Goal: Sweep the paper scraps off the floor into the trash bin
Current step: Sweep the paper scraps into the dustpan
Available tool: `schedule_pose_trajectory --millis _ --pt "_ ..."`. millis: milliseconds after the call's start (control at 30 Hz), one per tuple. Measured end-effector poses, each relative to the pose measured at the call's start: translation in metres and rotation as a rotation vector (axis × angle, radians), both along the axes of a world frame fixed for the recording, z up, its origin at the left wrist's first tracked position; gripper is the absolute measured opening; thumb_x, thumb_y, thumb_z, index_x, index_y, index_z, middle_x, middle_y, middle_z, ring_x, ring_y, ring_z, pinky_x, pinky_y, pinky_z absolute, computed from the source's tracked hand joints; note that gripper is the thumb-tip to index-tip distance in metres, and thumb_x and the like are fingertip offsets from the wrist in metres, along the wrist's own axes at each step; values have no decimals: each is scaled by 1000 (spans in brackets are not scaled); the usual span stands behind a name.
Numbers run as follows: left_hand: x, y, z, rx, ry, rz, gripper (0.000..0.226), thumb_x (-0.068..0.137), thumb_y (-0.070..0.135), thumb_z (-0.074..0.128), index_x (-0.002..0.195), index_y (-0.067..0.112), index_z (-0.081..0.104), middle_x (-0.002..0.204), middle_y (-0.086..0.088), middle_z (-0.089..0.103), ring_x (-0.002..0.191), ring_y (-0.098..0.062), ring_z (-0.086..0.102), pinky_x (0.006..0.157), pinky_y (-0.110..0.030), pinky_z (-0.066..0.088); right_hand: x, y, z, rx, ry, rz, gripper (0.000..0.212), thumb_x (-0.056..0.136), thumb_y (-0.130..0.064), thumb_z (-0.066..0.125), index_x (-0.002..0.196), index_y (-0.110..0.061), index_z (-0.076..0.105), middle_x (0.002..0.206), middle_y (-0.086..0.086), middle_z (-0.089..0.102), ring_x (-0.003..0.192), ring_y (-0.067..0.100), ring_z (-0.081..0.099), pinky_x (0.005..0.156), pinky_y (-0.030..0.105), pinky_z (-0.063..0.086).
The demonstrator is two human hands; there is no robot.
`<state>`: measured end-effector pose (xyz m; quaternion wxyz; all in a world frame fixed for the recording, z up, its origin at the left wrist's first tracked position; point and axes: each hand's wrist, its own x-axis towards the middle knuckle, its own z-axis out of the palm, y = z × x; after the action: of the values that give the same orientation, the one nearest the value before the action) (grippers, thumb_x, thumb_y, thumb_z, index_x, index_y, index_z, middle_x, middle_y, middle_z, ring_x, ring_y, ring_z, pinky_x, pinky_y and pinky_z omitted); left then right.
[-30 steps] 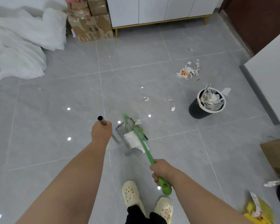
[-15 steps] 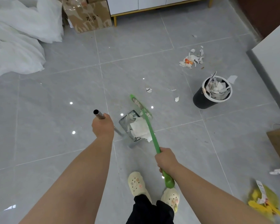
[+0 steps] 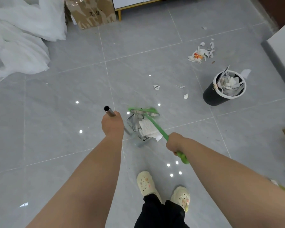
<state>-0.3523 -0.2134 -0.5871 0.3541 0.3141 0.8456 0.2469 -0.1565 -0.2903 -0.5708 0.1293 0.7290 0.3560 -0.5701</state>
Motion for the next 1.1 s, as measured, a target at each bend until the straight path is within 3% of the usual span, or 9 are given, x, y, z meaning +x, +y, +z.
schedule_pose_trajectory --millis 67,200,300,433,633,800,900,1000,1100 --pt "0 0 1 -7 10 -17 34 93 27 45 62 15 41 60 0 44 66 -26 49 64 -30 39 -2 -10 -4 -36 48 -29 15 90 -2 32 78 -6 39 67 11 43 47 19 41 37 15 34" --pt "2 1 3 -23 35 -46 34 93 23 44 61 14 39 59 -1 42 66 -26 48 64 -31 39 7 -21 -1 -92 129 -173 23 88 -4 34 106 0 47 61 12 48 46 19 42 51 25 38" --pt "3 2 4 -38 22 -47 32 91 21 44 61 14 38 59 -1 40 62 -25 45 64 -31 37 17 -20 12 -130 202 -294 33 93 -8 38 124 -2 46 59 8 47 38 14 41 45 20 38" --pt "-4 -1 4 -65 -14 -52 26 88 19 45 63 13 40 60 -1 40 56 -22 40 60 -30 35 18 -22 22 -164 239 -394 32 96 -10 41 128 -6 45 61 6 43 27 9 36 38 11 35" --pt "-9 -9 14 -82 -154 104 18 88 23 48 90 10 60 71 0 52 72 -24 54 68 -30 42 7 -33 24 -97 220 -365 31 94 -8 38 123 -4 46 60 7 45 41 13 37 44 17 33" --pt "-7 -15 28 -27 -212 199 20 91 24 46 87 9 58 68 2 50 59 -17 50 59 -27 41 23 -33 47 -68 220 -407 21 94 -9 43 115 -6 48 61 8 44 33 12 39 41 14 34" --pt "-1 -15 47 5 -234 218 24 92 24 46 71 12 52 67 3 49 57 -13 47 66 -29 41 34 -30 67 -44 204 -453 14 95 -11 44 109 -7 47 62 7 44 25 10 37 37 10 34" --pt "2 -12 69 33 -223 204 30 93 25 47 64 16 43 65 1 48 64 -20 51 69 -30 41 44 -27 84 -14 195 -492 8 96 -12 45 102 -8 46 63 7 44 23 9 36 36 10 34" --pt "3 -8 91 54 -218 193 28 92 27 46 68 12 47 67 0 49 76 -26 54 76 -33 48 55 -27 104 16 193 -532 7 97 -13 44 91 -9 45 63 6 43 23 9 36 35 10 33"
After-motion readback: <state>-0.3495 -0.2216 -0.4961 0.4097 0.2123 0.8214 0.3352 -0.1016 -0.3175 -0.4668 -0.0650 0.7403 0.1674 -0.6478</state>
